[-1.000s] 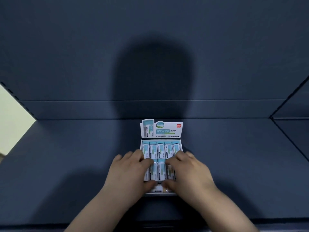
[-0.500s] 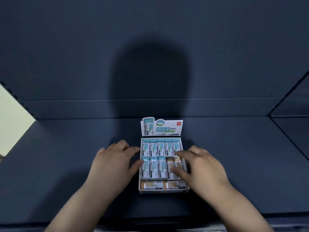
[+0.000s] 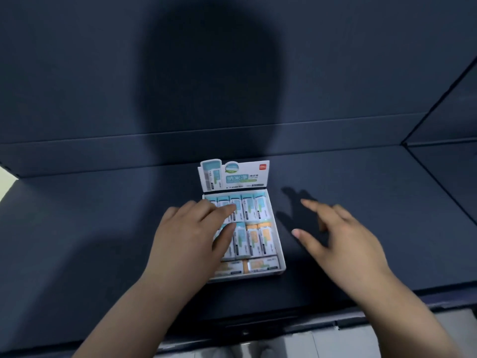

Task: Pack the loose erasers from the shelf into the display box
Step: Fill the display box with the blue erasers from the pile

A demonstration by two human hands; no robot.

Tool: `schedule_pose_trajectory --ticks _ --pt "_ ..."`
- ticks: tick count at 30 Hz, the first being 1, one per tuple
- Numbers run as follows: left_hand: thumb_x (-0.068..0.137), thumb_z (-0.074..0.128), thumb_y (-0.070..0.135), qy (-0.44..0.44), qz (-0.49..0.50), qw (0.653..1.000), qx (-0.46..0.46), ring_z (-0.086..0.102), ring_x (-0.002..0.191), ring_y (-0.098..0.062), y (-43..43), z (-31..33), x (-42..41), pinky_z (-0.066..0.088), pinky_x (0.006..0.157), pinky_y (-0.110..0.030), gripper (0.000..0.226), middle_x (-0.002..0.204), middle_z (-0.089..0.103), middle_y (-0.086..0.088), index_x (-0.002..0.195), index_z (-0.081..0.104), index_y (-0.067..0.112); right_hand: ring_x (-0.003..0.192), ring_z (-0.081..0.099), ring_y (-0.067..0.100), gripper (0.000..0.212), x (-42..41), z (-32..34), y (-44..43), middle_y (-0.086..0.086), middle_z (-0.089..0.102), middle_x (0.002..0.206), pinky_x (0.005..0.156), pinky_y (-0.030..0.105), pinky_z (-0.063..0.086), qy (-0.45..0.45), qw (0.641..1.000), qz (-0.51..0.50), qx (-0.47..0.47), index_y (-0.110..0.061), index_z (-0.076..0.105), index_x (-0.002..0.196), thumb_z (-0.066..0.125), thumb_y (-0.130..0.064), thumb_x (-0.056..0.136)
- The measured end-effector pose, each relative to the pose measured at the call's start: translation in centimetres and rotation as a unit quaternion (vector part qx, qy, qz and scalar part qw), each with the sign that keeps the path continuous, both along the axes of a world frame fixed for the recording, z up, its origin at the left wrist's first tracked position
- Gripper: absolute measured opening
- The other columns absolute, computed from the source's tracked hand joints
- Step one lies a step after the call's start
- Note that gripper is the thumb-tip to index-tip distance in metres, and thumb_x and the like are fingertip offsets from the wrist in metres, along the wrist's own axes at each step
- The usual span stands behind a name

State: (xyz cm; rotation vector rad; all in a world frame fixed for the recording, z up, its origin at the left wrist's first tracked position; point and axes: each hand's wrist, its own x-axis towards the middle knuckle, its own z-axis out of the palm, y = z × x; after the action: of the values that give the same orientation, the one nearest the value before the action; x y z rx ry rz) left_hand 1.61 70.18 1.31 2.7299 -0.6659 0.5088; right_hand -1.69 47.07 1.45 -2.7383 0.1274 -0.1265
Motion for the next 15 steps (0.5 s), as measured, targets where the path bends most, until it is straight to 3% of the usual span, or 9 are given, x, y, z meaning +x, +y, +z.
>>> schedule_pose_trajectory --ticks 6,15 --pt "0.087 0.046 0.034 -0.02 -0.031 0.999 -0.007 0.059 0.071 -0.024 -5.3 0.1 -1.0 0.044 0.063 -0.035 0.033 0.079 0.062 0.002 0.104 0.07 0.019 0.08 0.047 0.01 0.056 -1.5 0.1 -4.4 -0.015 0.037 0.088 0.059 0.024 0.032 -0.007 1.0 -0.002 0.002 -0.039 0.043 0.134 0.057 -0.053 0.081" --pt "0.085 0.041 0.047 0.02 0.01 0.997 0.07 0.061 0.071 -0.022 -20.3 -1.4 -2.3 0.046 0.061 -0.036 0.047 0.081 0.062 0.003 0.116 0.064 0.02 0.091 0.052 0.011 0.061 -3.3 -0.2 -19.1 -0.016 0.035 0.092 0.067 0.024 0.039 0.032 0.999 0.024 -0.002 -0.042 0.032 0.139 0.053 -0.055 0.083"
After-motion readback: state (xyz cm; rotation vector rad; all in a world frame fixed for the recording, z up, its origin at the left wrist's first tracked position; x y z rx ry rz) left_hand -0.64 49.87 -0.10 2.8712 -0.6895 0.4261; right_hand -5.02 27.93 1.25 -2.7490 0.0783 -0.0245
